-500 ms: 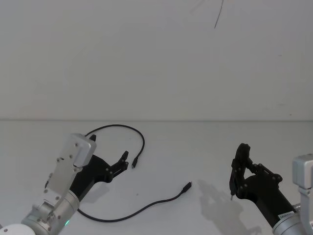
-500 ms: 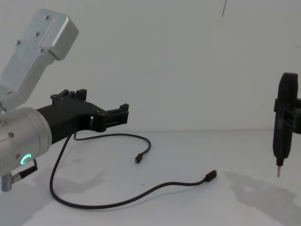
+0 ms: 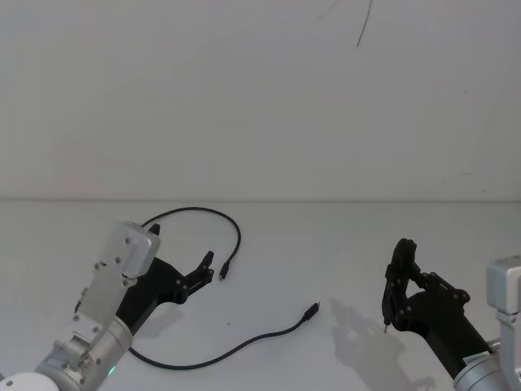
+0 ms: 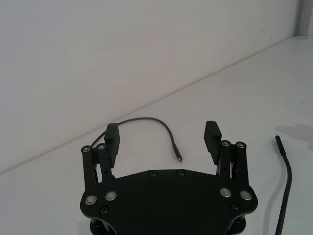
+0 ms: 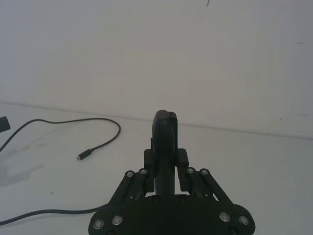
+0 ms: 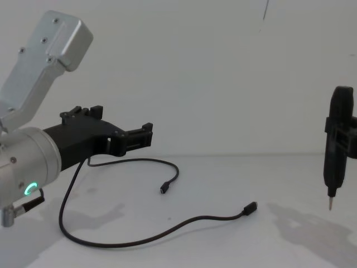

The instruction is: Pick up the data cable with the one hand.

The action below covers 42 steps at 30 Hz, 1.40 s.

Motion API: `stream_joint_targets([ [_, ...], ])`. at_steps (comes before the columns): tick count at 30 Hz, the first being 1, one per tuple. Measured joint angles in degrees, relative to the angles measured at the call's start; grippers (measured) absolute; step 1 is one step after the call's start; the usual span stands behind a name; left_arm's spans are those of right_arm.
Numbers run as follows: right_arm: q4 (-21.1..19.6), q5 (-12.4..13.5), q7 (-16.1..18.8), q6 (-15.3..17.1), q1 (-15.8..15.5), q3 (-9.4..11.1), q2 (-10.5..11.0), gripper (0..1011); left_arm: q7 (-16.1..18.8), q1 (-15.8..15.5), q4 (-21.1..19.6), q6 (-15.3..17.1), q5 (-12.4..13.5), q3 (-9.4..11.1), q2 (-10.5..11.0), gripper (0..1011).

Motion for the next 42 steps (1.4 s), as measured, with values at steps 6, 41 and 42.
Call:
stream_joint_targets([
  [6, 0.0, 0.0, 0.0, 0.0, 0.0, 0.0, 0.0, 269, 0.0, 0.0, 0.0, 0.0, 0.0, 0.0, 0.0, 1001],
  [41, 0.0, 0.0, 0.0, 0.0, 0.0, 0.0, 0.0, 269, 0.0, 0.0, 0.0, 0.0, 0.0, 0.0, 0.0, 1001],
  [42, 0.0, 0.0, 0.0, 0.0, 0.0, 0.0, 0.0, 269, 0.0, 0.0, 0.0, 0.0, 0.0, 0.0, 0.0, 1001],
])
